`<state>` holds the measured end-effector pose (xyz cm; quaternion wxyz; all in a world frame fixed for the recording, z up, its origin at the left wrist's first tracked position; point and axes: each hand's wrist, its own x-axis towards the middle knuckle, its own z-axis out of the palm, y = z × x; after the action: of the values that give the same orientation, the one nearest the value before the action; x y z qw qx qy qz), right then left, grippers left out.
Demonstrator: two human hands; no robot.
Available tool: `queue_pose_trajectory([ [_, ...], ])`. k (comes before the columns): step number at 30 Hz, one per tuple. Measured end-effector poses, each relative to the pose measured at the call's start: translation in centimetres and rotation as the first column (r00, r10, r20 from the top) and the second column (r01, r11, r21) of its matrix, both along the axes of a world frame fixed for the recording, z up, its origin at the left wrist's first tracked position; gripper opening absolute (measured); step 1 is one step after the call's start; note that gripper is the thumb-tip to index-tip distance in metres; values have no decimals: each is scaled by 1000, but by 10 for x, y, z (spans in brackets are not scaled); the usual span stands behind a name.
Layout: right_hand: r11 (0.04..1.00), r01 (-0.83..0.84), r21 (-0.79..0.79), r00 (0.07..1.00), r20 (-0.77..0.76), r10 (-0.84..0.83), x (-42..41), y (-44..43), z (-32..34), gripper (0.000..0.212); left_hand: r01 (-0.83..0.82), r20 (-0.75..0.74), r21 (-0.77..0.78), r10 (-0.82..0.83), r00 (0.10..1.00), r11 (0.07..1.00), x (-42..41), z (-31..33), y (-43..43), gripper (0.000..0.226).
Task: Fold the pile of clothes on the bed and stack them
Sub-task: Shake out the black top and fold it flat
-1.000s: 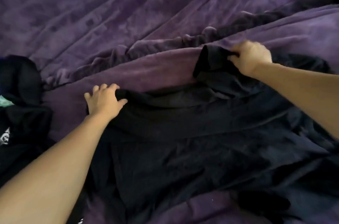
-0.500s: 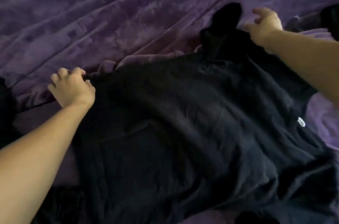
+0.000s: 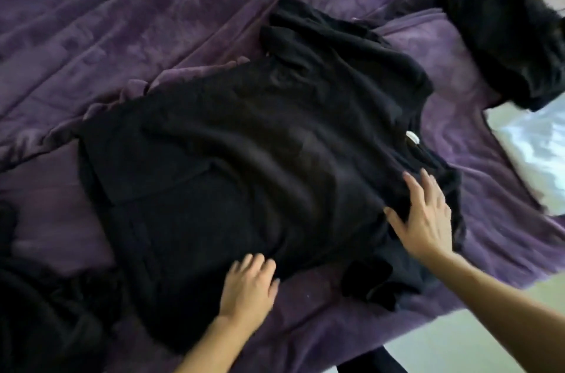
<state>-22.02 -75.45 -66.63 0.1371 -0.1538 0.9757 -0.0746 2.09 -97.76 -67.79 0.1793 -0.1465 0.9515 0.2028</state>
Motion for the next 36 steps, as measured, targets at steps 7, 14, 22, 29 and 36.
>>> queue_pose_trajectory([
  [7,627,758,-179,637,410,-653,56,64,-8,78,-113,151,-246,153,977,963,29,-18,33,54],
  [14,330,874,-357,482,726,-491,51,93,1,22,-141,174,-368,217,961,919,47,-16,32,32],
  [22,517,839,-168,306,932,-195,52,128,35,66,-229,337,-487,423,841,843,93,-3,49,45],
  [29,331,847,-416,449,893,-29,21,55,90,42,-323,324,-448,488,810,834,110,-1,23,26],
  [36,258,894,-366,381,925,-6,-54,-64,135,20,-818,-194,-183,796,574,545,74,24,-65,19],
])
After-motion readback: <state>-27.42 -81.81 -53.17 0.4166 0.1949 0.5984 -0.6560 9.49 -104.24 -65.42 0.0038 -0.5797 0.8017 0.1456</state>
